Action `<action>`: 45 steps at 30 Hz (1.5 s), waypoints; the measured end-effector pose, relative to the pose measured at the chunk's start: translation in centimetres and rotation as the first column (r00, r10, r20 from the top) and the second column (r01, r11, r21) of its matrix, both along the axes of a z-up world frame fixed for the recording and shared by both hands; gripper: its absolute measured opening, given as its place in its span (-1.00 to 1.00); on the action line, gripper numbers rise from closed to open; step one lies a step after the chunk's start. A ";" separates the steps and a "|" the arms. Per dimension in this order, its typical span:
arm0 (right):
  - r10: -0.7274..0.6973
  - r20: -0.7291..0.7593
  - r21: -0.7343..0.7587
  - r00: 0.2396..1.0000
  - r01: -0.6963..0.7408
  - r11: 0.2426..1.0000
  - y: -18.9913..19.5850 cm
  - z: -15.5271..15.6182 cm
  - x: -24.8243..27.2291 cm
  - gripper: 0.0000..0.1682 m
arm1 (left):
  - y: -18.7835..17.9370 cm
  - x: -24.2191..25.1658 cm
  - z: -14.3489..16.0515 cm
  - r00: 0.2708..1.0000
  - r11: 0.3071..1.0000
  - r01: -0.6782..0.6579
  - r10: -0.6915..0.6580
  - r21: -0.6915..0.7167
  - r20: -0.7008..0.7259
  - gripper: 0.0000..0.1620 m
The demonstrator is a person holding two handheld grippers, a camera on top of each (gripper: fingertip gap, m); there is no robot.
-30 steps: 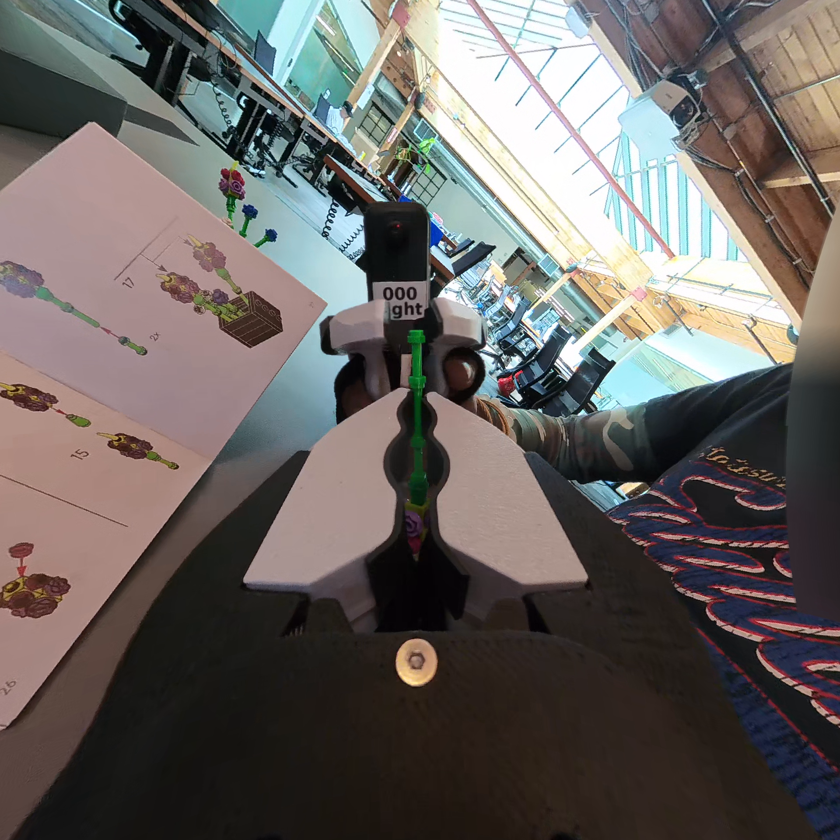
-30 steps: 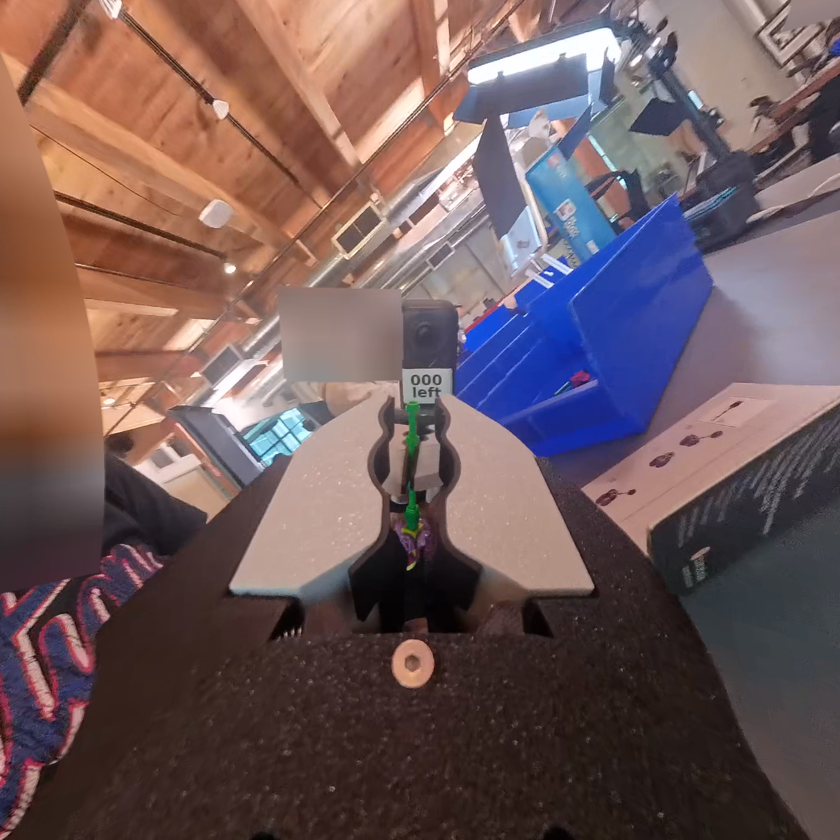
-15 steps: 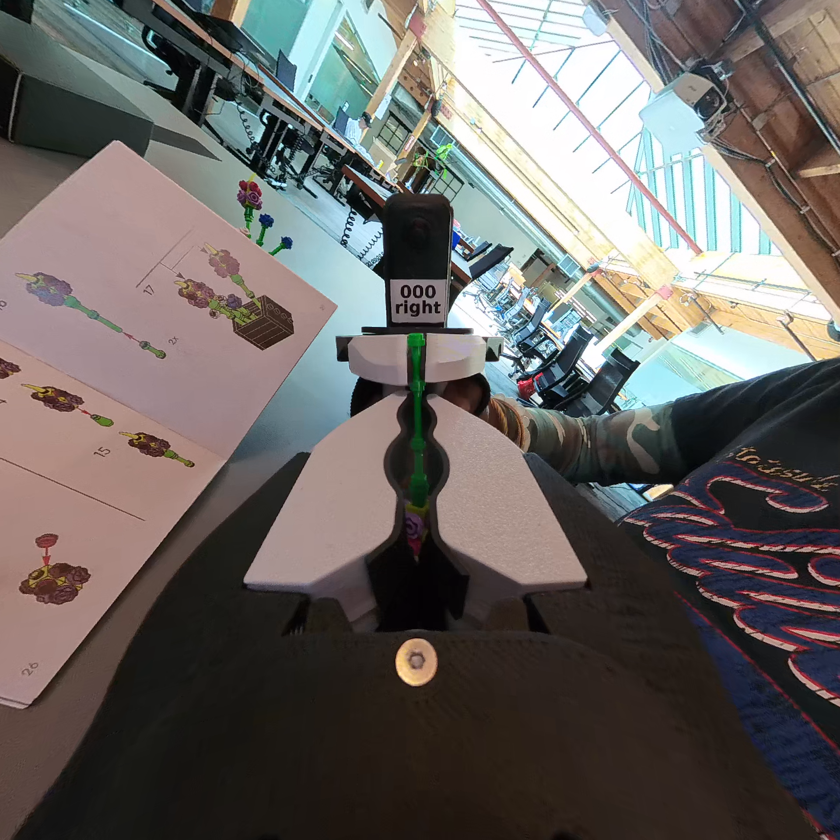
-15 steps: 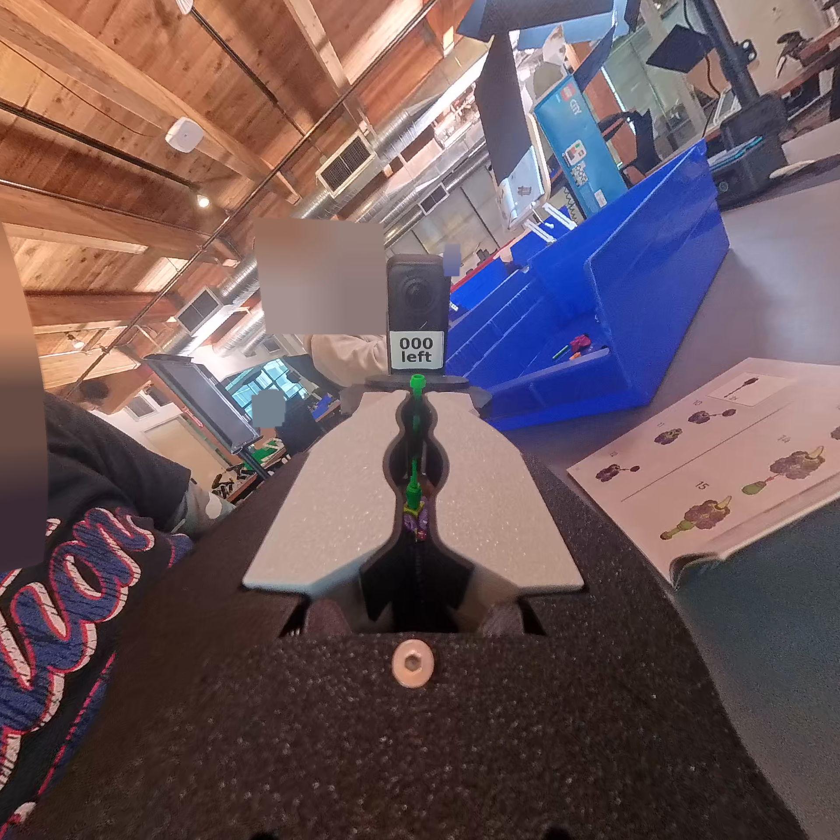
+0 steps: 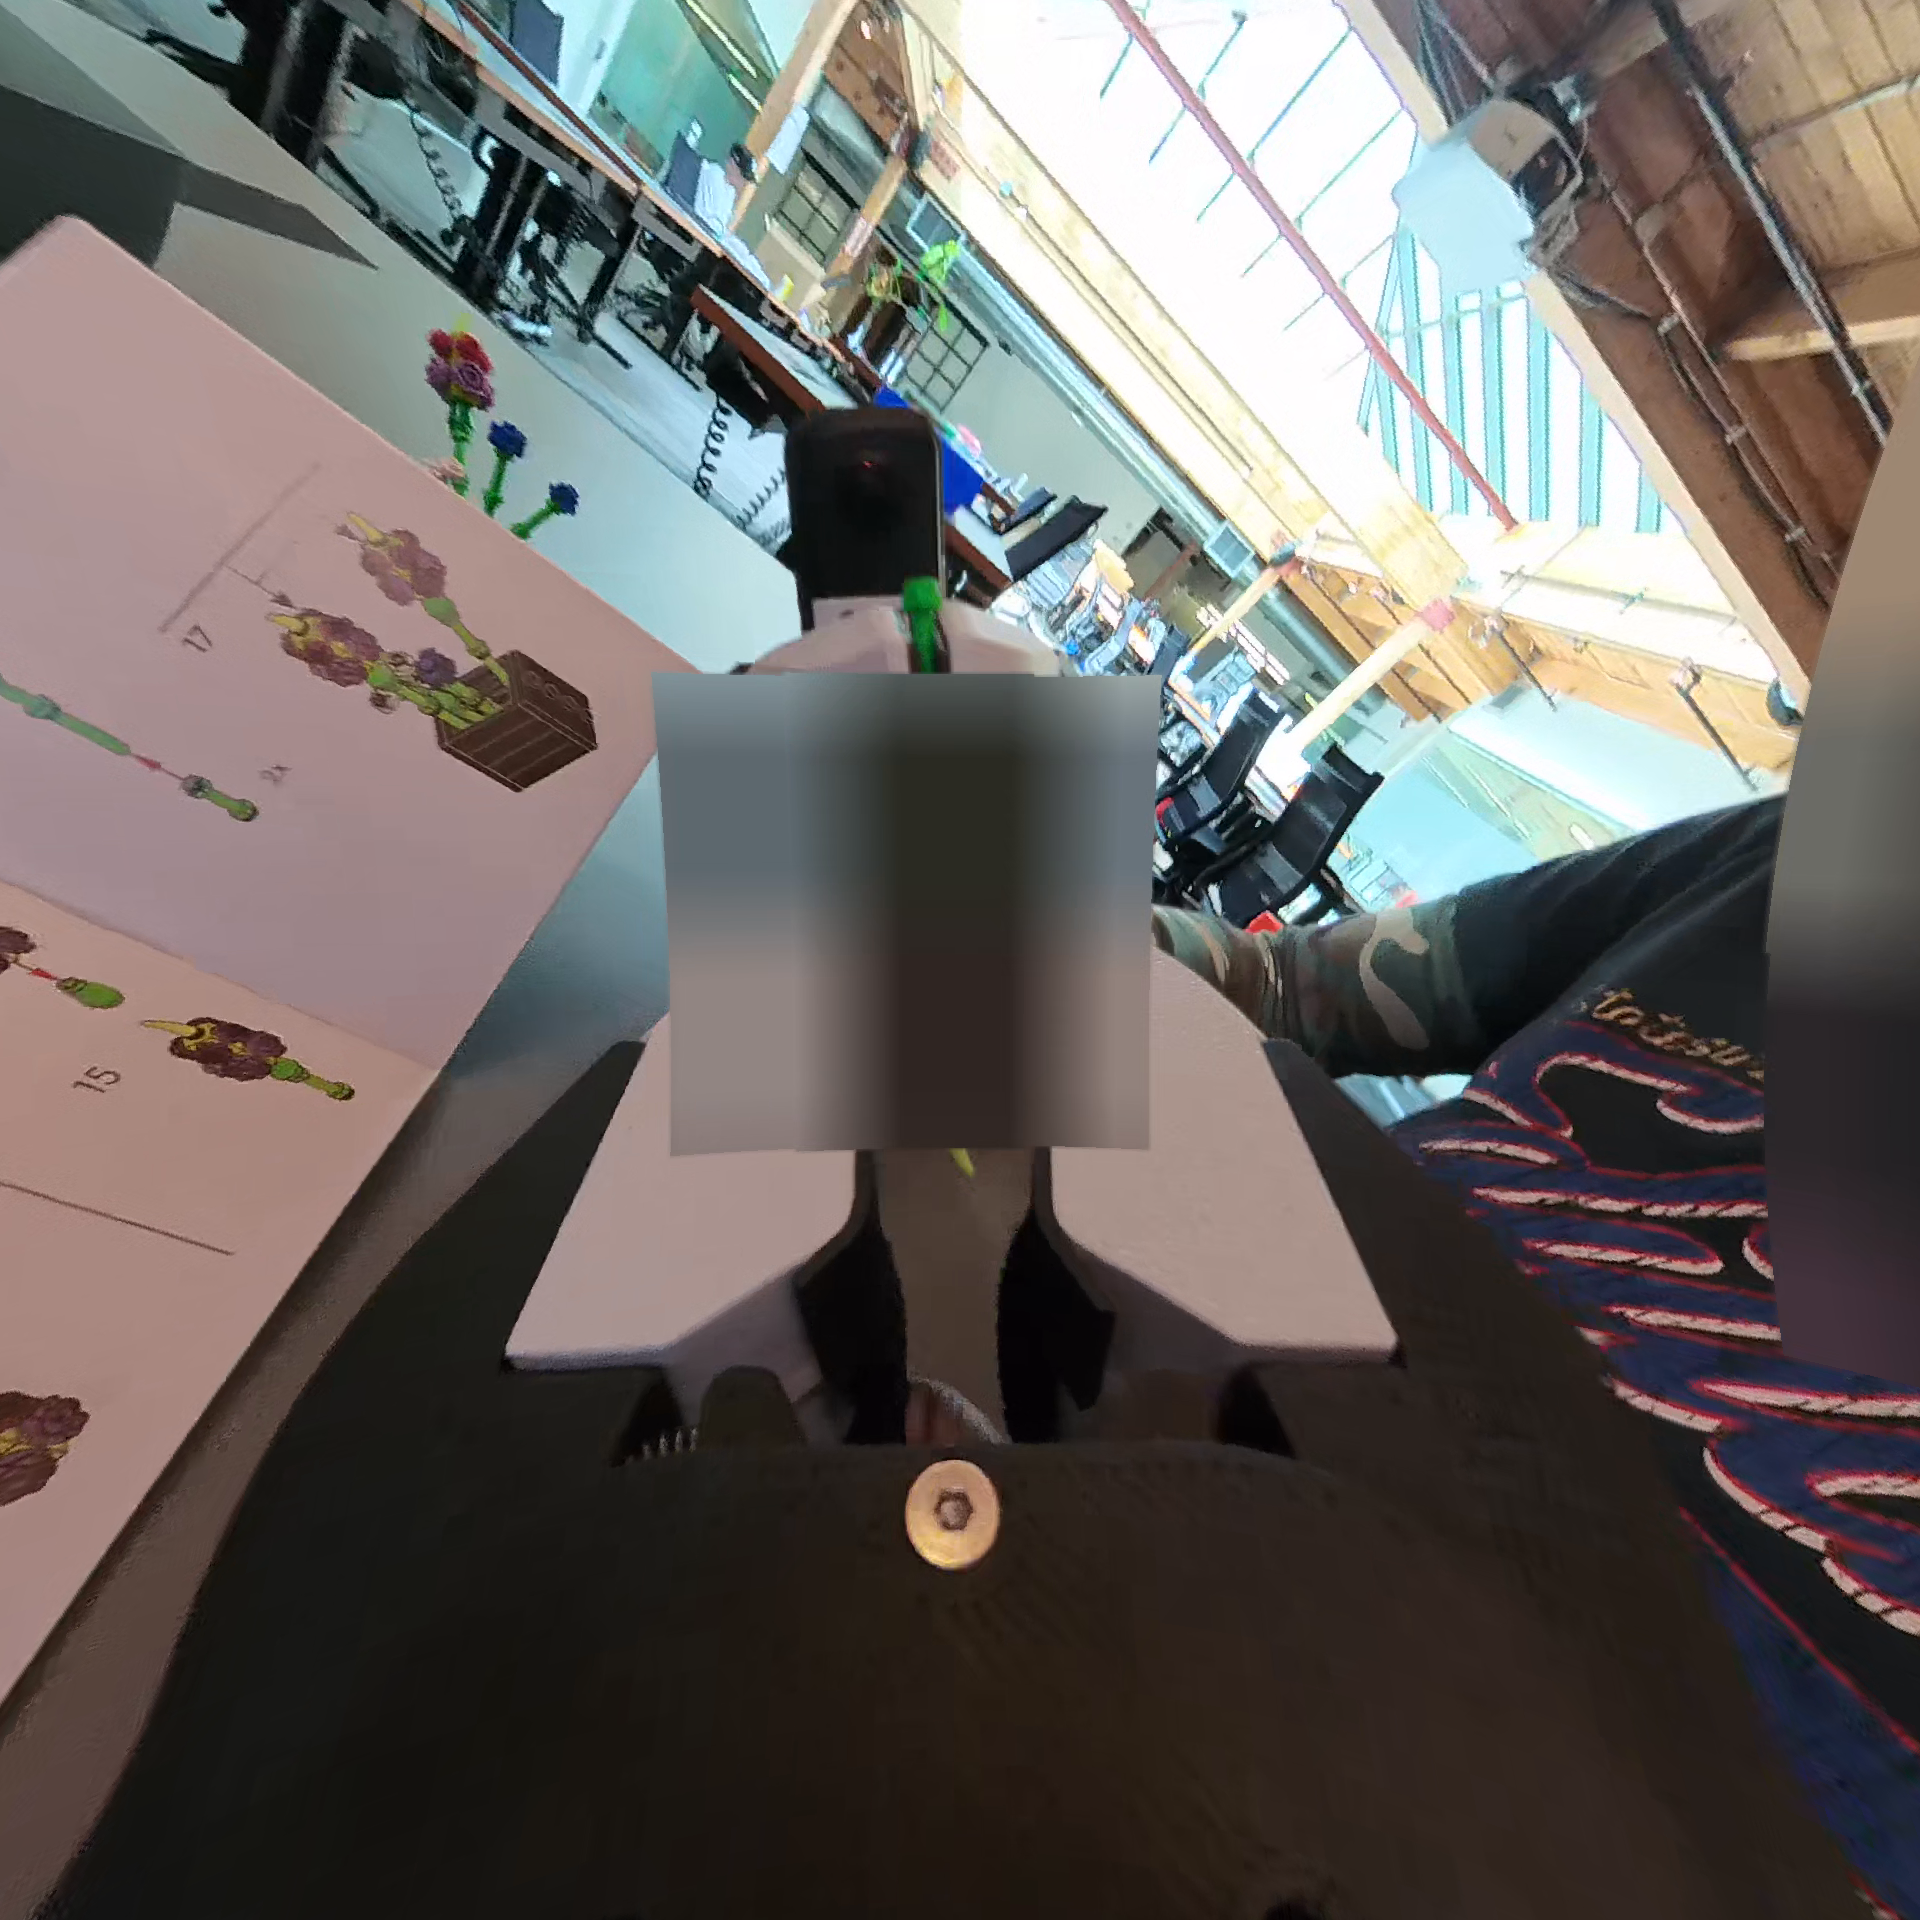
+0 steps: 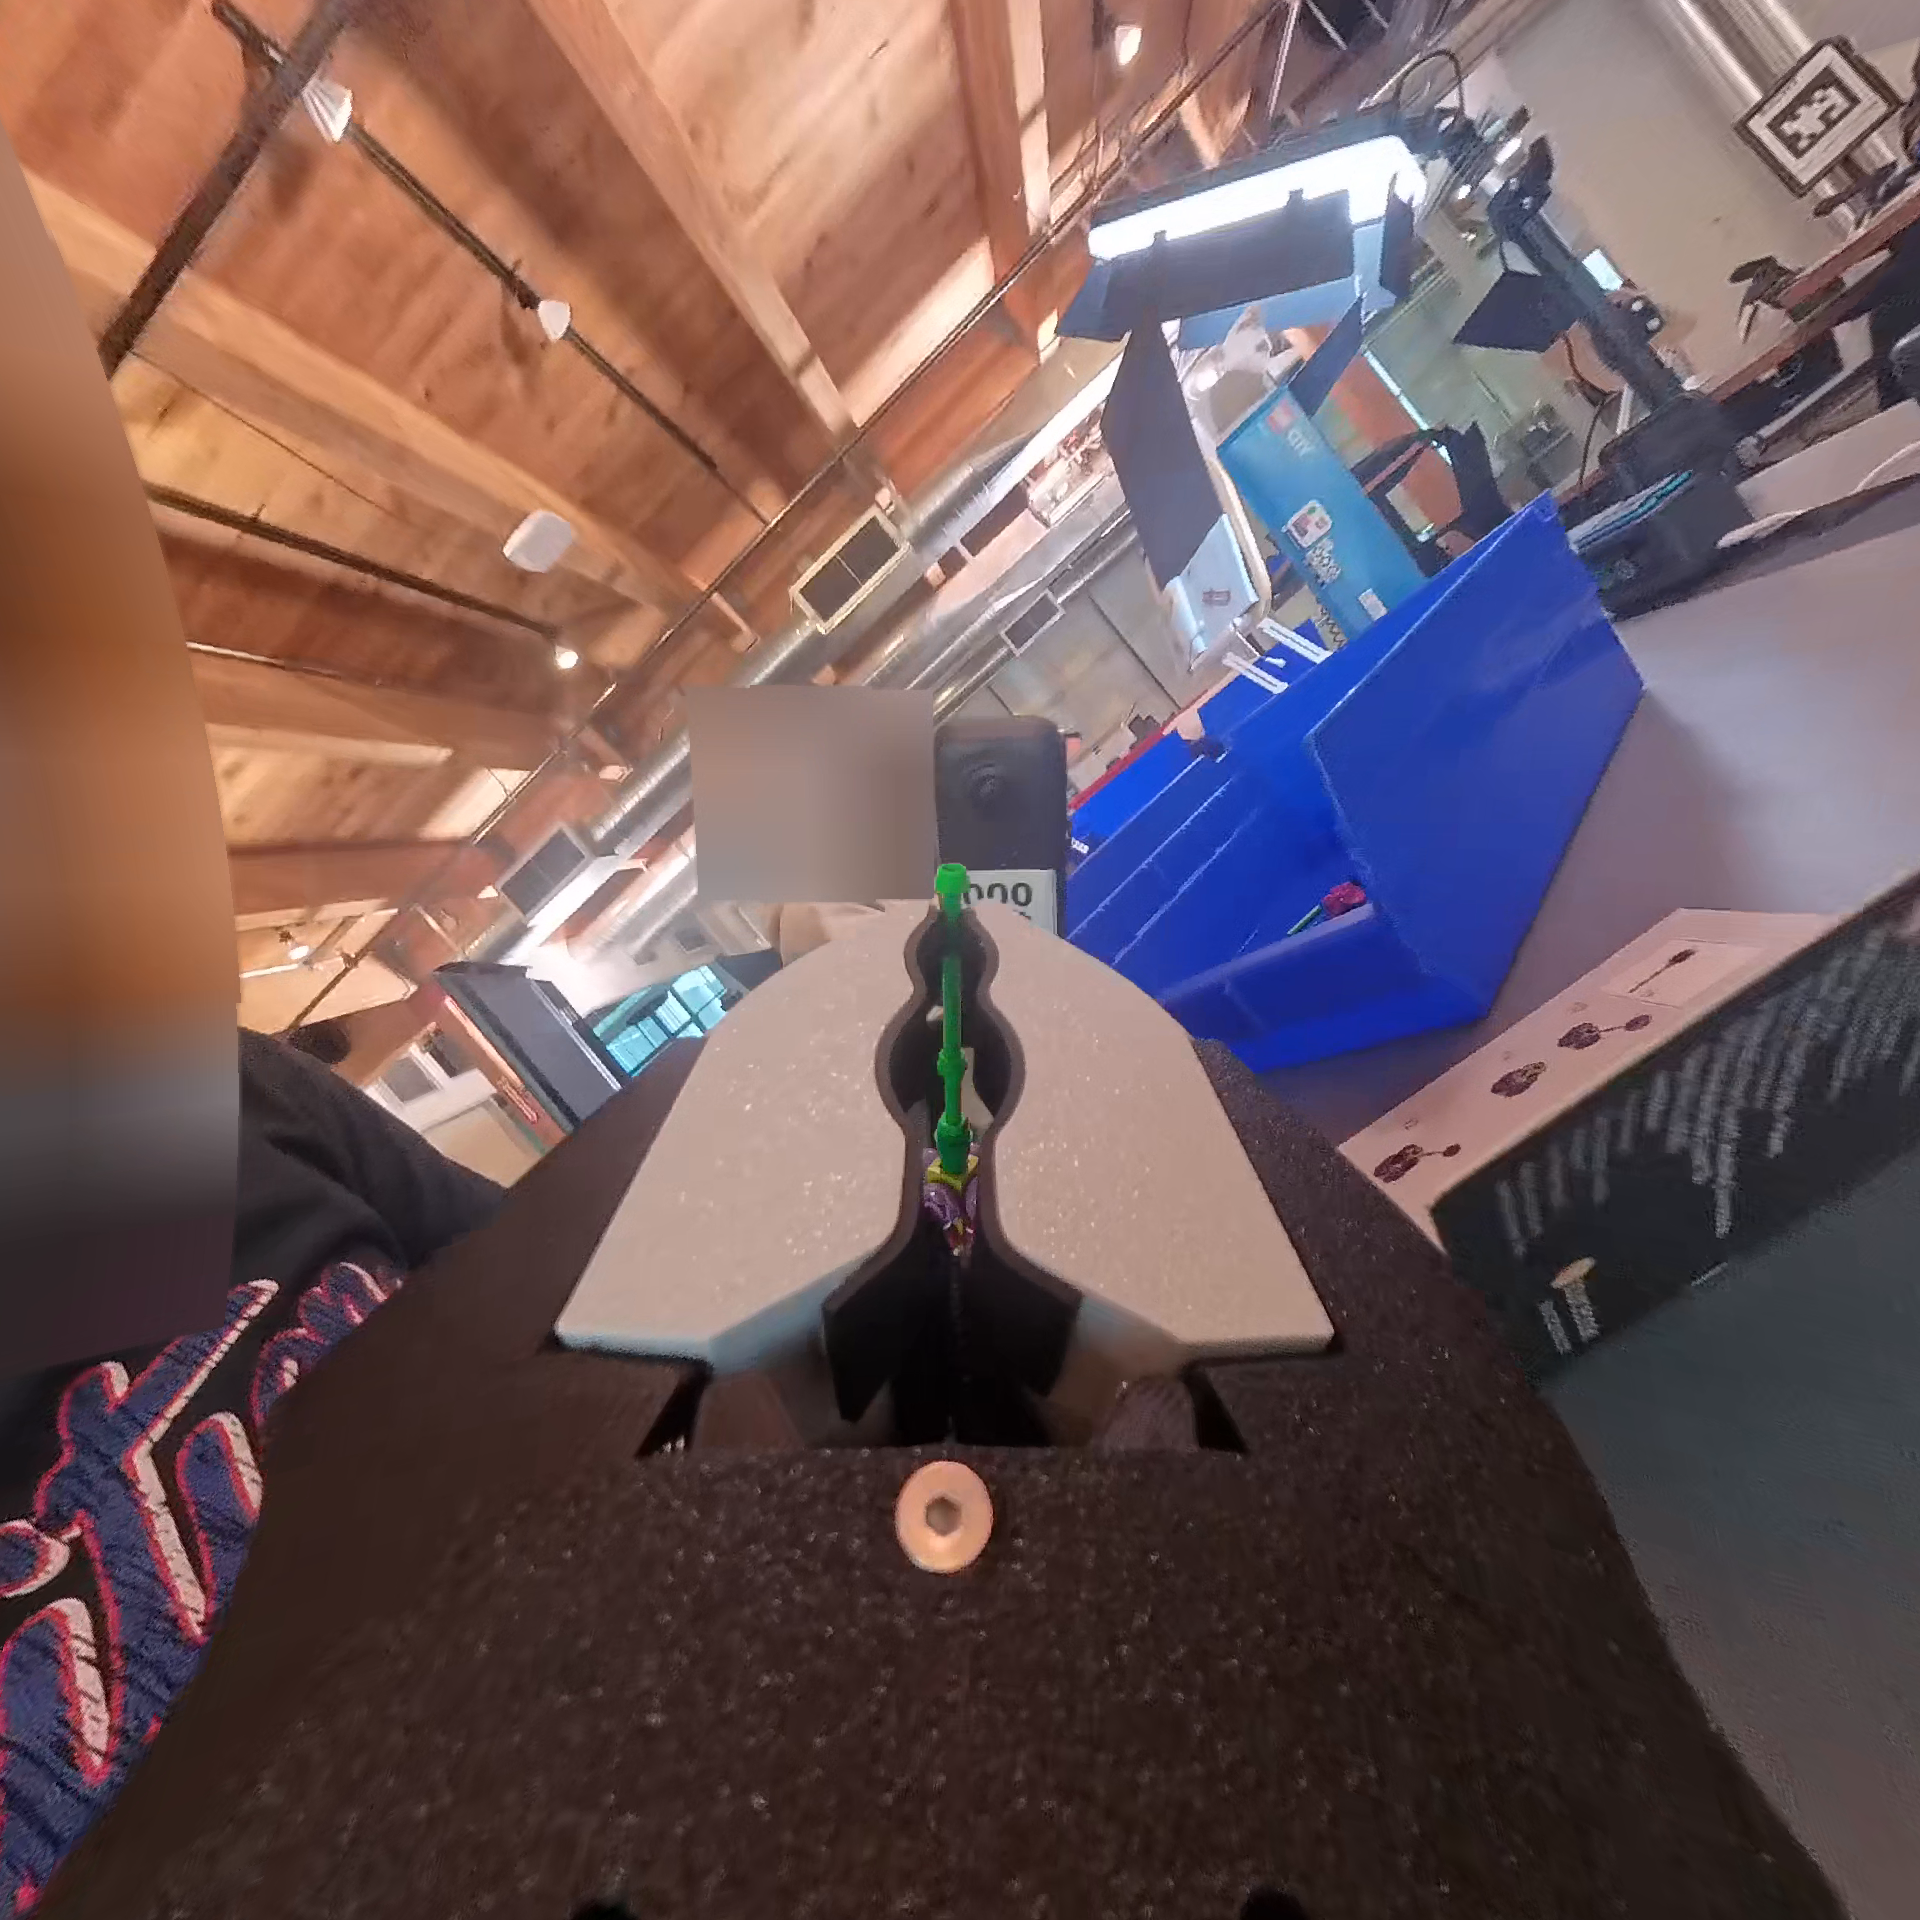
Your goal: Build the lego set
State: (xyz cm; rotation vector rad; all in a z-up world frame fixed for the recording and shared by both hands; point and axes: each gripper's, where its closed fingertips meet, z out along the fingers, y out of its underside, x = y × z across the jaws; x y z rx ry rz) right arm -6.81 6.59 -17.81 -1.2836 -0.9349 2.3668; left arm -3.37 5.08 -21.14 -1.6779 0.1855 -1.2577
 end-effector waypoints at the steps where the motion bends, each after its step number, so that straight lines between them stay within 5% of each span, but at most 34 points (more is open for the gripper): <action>1: -0.001 0.003 -0.005 1.000 0.001 1.000 0.2 0.0 0.1 -0.97 | -0.1 0.3 -0.2 1.000 1.000 0.013 -0.013 -0.001 -0.022 -0.68; 6: 0.017 0.014 0.048 1.000 -0.018 0.999 -0.7 -0.1 0.0 -0.96 | 0.1 -0.2 0.1 1.000 1.000 -0.017 0.017 0.008 0.011 -0.96; 19: -0.066 0.009 0.073 0.998 0.065 0.995 0.3 0.0 -0.3 -0.68 | 0.3 -1.0 0.4 0.997 0.998 -0.058 0.057 0.012 0.051 -0.97; 26: -0.016 0.051 0.169 0.999 0.007 0.986 -1.6 -1.1 -0.8 -0.96 | 0.4 -1.2 0.4 0.996 0.997 -0.080 0.080 0.014 0.042 -0.97; 43: 0.000 0.076 0.201 0.997 -0.015 0.980 -1.8 -1.6 -0.7 -0.96 | 0.4 -1.1 0.0 0.996 0.996 -0.092 0.092 0.019 0.011 -0.98; 45: -0.001 0.045 0.165 0.999 -0.007 0.986 -1.5 -0.7 -0.6 -0.77 | 0.5 -1.4 0.3 0.994 0.994 -0.105 0.104 0.024 0.030 -0.98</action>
